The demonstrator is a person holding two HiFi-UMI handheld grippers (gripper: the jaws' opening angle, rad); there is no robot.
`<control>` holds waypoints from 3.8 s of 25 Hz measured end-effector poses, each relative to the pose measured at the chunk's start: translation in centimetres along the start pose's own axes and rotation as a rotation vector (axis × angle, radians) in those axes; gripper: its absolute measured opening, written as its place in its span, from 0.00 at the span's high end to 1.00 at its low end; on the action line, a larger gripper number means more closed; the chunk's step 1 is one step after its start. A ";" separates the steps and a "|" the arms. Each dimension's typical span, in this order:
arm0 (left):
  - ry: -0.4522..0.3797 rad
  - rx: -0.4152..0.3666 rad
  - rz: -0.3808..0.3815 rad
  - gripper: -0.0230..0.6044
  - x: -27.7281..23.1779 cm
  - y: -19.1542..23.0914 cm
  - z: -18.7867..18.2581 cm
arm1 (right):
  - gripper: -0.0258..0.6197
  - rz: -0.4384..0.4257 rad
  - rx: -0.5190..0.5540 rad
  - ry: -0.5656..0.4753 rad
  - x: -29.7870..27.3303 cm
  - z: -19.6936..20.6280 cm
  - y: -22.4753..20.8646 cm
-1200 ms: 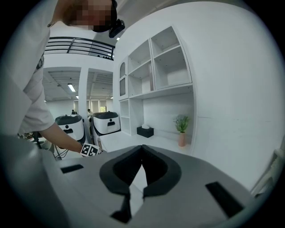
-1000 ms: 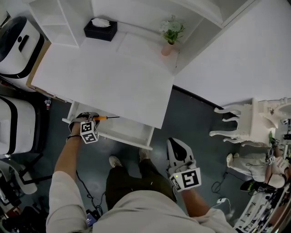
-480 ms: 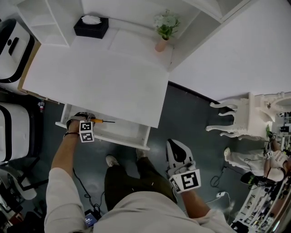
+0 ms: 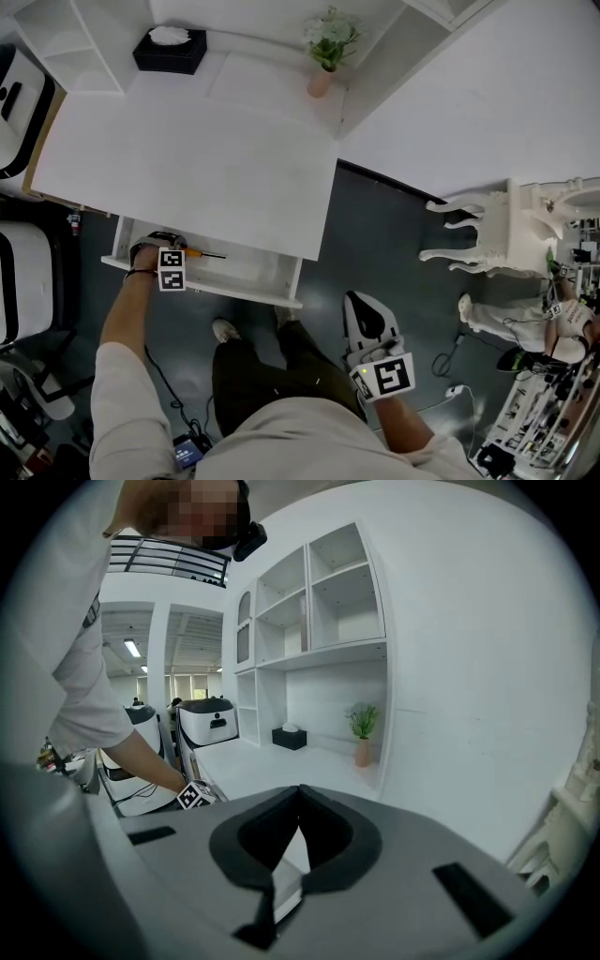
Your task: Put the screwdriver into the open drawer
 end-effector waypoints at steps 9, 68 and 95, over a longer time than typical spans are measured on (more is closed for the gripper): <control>0.011 -0.024 0.069 0.79 -1.1 0.4 -0.4 | 0.96 0.008 -0.003 0.010 0.1 0.8 -0.3; -0.520 0.604 -0.371 0.71 23.0 2.5 -2.5 | 0.95 -0.214 0.055 -0.157 -2.8 -6.1 5.1; -1.001 1.079 -0.948 0.88 43.3 -3.7 -2.9 | 0.96 -0.341 0.094 -0.228 -5.5 -10.7 8.2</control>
Point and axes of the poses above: the fingertips, and each gripper's own axes: x backward along the fingers, y to its left, z out of its underside, the point moved 3 cm from there along x, backward along the fingers, and after that the axes turned 2 degrees about -z, right-handed, at the moved point
